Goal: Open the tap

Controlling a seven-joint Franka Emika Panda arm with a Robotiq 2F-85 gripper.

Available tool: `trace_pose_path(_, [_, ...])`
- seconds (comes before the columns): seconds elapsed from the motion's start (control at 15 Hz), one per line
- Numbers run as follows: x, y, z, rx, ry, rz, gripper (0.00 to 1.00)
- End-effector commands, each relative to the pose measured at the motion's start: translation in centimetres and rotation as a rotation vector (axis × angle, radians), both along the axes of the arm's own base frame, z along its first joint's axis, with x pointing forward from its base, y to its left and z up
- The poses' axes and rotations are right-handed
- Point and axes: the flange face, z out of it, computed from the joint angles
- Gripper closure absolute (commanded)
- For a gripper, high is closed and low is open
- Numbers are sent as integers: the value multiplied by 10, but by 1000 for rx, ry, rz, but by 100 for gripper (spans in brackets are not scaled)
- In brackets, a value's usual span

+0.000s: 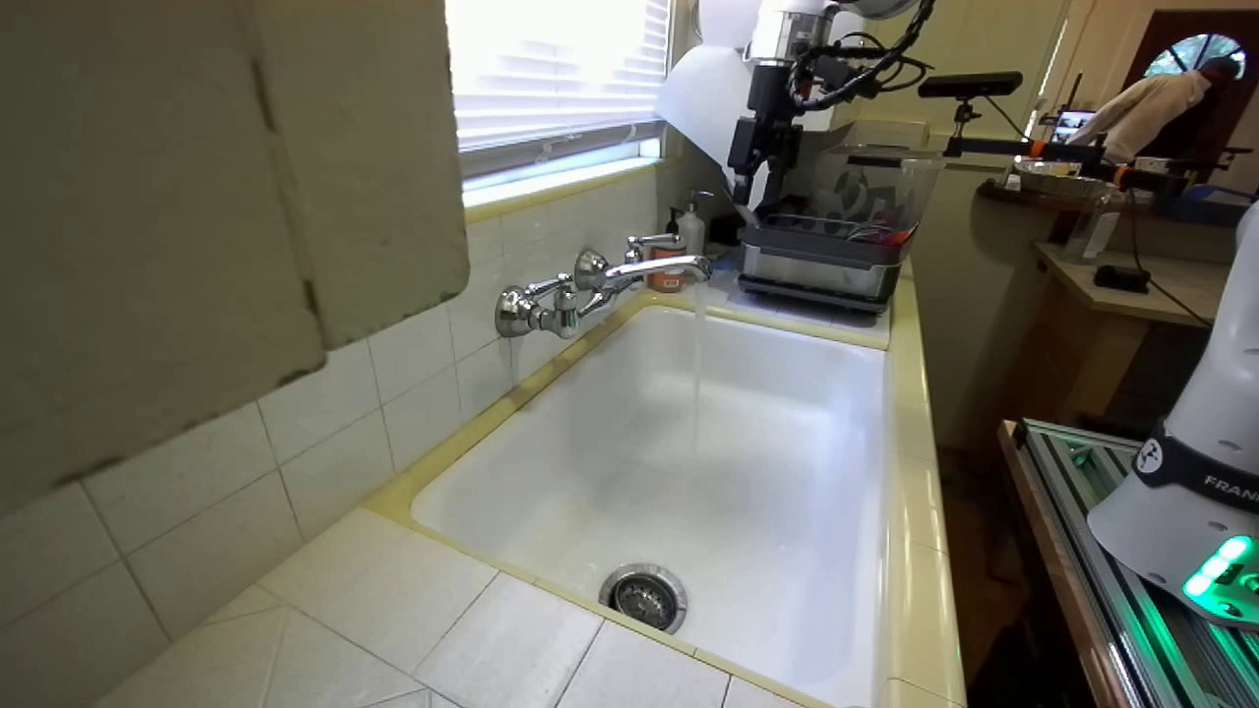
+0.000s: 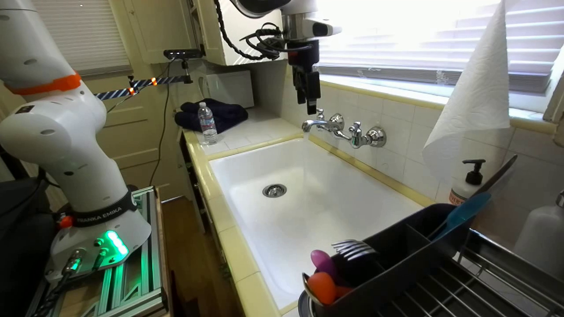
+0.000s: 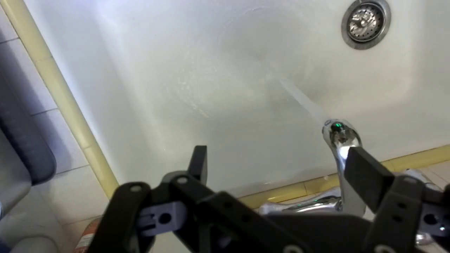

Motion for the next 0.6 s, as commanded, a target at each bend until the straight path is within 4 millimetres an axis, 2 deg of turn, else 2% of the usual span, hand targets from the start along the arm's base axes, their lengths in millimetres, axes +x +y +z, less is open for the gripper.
trace_pose_path(0.0, [-6, 11, 2, 39, -65, 58, 0])
trace_pose_path(0.33, [1, 26, 2, 96, -106, 76, 0])
trace_pose_path(0.53, [8, 24, 5, 71, -97, 73, 0])
